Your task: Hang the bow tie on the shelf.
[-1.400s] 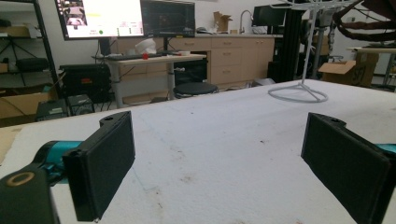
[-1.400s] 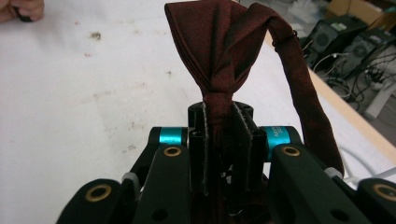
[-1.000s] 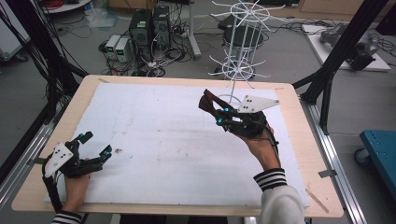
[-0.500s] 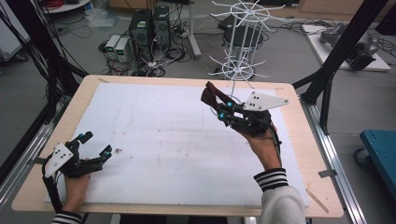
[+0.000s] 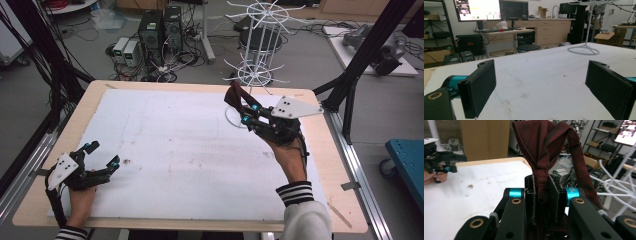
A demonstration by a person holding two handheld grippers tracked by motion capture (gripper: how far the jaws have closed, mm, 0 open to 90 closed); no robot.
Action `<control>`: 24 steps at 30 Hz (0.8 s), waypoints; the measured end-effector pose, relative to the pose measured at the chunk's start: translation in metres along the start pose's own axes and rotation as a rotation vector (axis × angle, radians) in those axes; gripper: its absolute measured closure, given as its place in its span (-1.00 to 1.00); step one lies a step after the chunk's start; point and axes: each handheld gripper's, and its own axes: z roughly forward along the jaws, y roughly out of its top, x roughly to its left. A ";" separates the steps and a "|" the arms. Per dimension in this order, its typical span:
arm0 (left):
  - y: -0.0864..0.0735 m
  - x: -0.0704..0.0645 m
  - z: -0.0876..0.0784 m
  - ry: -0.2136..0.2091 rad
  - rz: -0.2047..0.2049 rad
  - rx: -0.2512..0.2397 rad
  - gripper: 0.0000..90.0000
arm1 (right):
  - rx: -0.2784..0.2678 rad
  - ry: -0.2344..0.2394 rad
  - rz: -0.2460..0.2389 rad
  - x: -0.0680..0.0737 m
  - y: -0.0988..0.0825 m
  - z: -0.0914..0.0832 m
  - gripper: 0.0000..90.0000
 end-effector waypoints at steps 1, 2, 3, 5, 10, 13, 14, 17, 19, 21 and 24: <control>0.000 0.000 0.000 0.001 0.001 0.001 -0.78 | -0.002 -0.005 0.004 -0.001 0.000 -0.001 0.73; 0.000 0.000 0.000 0.000 0.001 0.001 -0.78 | -0.005 -0.008 0.008 -0.002 0.000 -0.001 0.73; 0.000 0.000 0.000 0.000 0.000 0.001 -0.78 | -0.002 -0.015 0.013 -0.002 -0.001 -0.002 0.73; 0.000 0.000 0.000 0.000 0.000 0.001 -0.78 | -0.004 -0.035 0.018 -0.005 -0.001 -0.002 0.73; 0.000 0.000 0.000 0.000 -0.001 0.000 -0.78 | -0.004 -0.078 0.038 -0.010 -0.003 0.002 0.73; 0.000 0.001 0.000 0.001 0.001 0.000 -0.78 | -0.007 -0.103 0.053 -0.013 -0.004 0.005 0.73; 0.000 0.001 0.000 0.000 0.001 0.002 -0.78 | -0.006 -0.115 0.053 -0.015 -0.005 0.007 0.73; 0.000 0.001 0.000 0.001 -0.002 0.001 -0.78 | 0.007 -0.130 0.062 -0.016 -0.005 0.011 0.73; 0.000 0.001 0.000 0.000 -0.005 -0.001 -0.78 | 0.004 -0.143 0.056 -0.017 -0.006 0.013 0.73; 0.000 0.001 0.000 0.001 -0.006 -0.001 -0.78 | 0.014 -0.149 0.063 -0.017 -0.007 0.015 0.73; 0.000 0.001 0.000 0.000 -0.005 0.000 -0.78 | 0.025 -0.162 0.062 -0.017 -0.008 0.019 0.73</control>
